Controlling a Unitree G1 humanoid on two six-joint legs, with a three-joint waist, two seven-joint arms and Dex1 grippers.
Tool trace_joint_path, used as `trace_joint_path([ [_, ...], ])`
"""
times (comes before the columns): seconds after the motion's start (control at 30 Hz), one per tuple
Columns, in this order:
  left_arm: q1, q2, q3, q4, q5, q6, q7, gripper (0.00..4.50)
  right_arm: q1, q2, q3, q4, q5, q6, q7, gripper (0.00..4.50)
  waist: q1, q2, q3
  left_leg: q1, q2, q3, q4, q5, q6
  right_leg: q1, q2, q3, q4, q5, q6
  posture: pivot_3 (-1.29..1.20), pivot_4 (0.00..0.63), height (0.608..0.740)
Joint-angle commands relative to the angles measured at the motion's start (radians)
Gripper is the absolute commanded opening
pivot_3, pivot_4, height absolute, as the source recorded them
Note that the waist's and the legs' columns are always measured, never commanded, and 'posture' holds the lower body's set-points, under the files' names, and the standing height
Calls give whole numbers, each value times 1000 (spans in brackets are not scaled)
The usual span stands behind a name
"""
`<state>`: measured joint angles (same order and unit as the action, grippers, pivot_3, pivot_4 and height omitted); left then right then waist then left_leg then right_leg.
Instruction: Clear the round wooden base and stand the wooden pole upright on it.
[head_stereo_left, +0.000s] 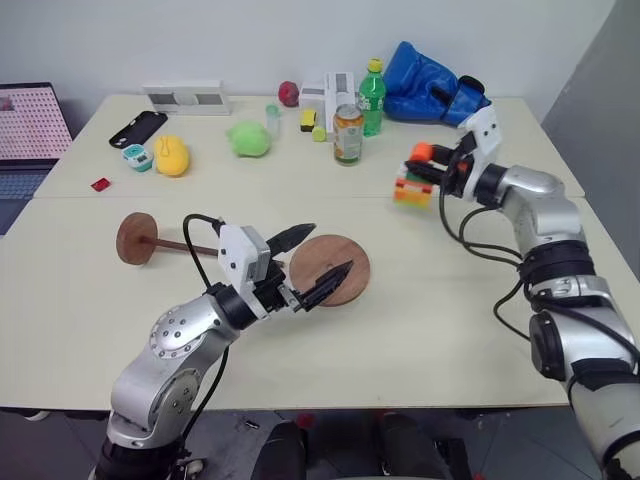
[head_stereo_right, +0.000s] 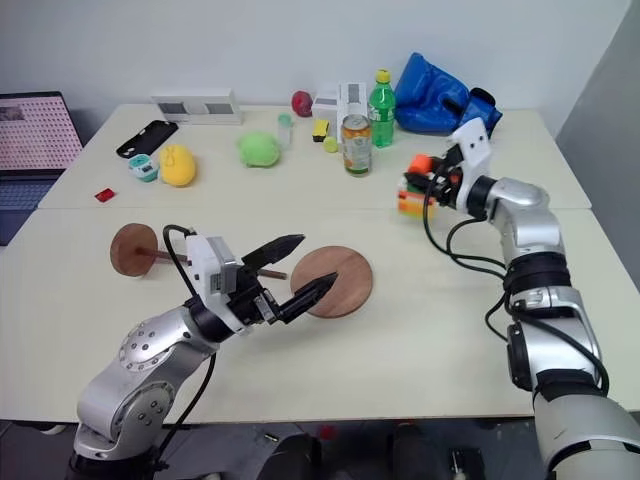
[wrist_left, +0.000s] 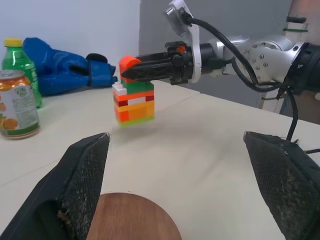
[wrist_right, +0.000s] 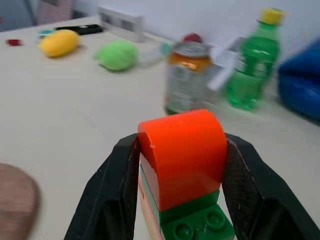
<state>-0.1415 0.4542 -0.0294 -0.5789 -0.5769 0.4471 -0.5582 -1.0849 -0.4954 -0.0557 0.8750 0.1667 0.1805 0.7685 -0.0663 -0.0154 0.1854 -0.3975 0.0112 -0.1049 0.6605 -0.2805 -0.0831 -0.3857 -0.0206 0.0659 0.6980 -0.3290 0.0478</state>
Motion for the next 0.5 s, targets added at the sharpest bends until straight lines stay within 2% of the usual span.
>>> trace_joint_path([
  [0.03, -6, -18, -20, -2, 6, -13, -10, 4500, -32, -21, -22, 79, -35, -31, -91, 1921, 0, 0, 0, 0, 0, 0, 0, 0, 0, 0, 0, 0, 0, 0, 0, 0, 150, 740],
  [0.2, -9, -52, -14, -11, -14, 18, 30, 4500, -35, -20, -26, 147, -55, -59, -143, 1921, 0, 0, 0, 0, 0, 1, 1, 0, 0, 0, 0, 1, 1, 0, 0, 0, 150, 740],
  [0.4, 11, -47, -14, -29, -11, 22, 22, 4500, -24, -24, -25, 162, -61, -77, -140, 1921, 1, 0, 0, 0, 0, 1, 2, 0, 0, 0, 0, 1, 1, 0, 0, 0, 150, 740],
  [0.47, 12, -46, -11, -28, -12, 23, 21, 4500, -23, -25, -28, 157, -57, -73, -135, 2613, 2, 0, 0, 0, 0, 1, 2, 0, 0, 0, 0, 1, 1, 0, 0, 0, 150, 740],
  [0.5, 14, -47, -11, -28, -12, 23, 21, 4500, -24, -25, -31, 154, -55, -70, -133, 2822, 2, 0, 0, 0, 0, 1, 2, 0, 0, 0, 0, 1, 1, 0, 0, 0, 150, 740],
])
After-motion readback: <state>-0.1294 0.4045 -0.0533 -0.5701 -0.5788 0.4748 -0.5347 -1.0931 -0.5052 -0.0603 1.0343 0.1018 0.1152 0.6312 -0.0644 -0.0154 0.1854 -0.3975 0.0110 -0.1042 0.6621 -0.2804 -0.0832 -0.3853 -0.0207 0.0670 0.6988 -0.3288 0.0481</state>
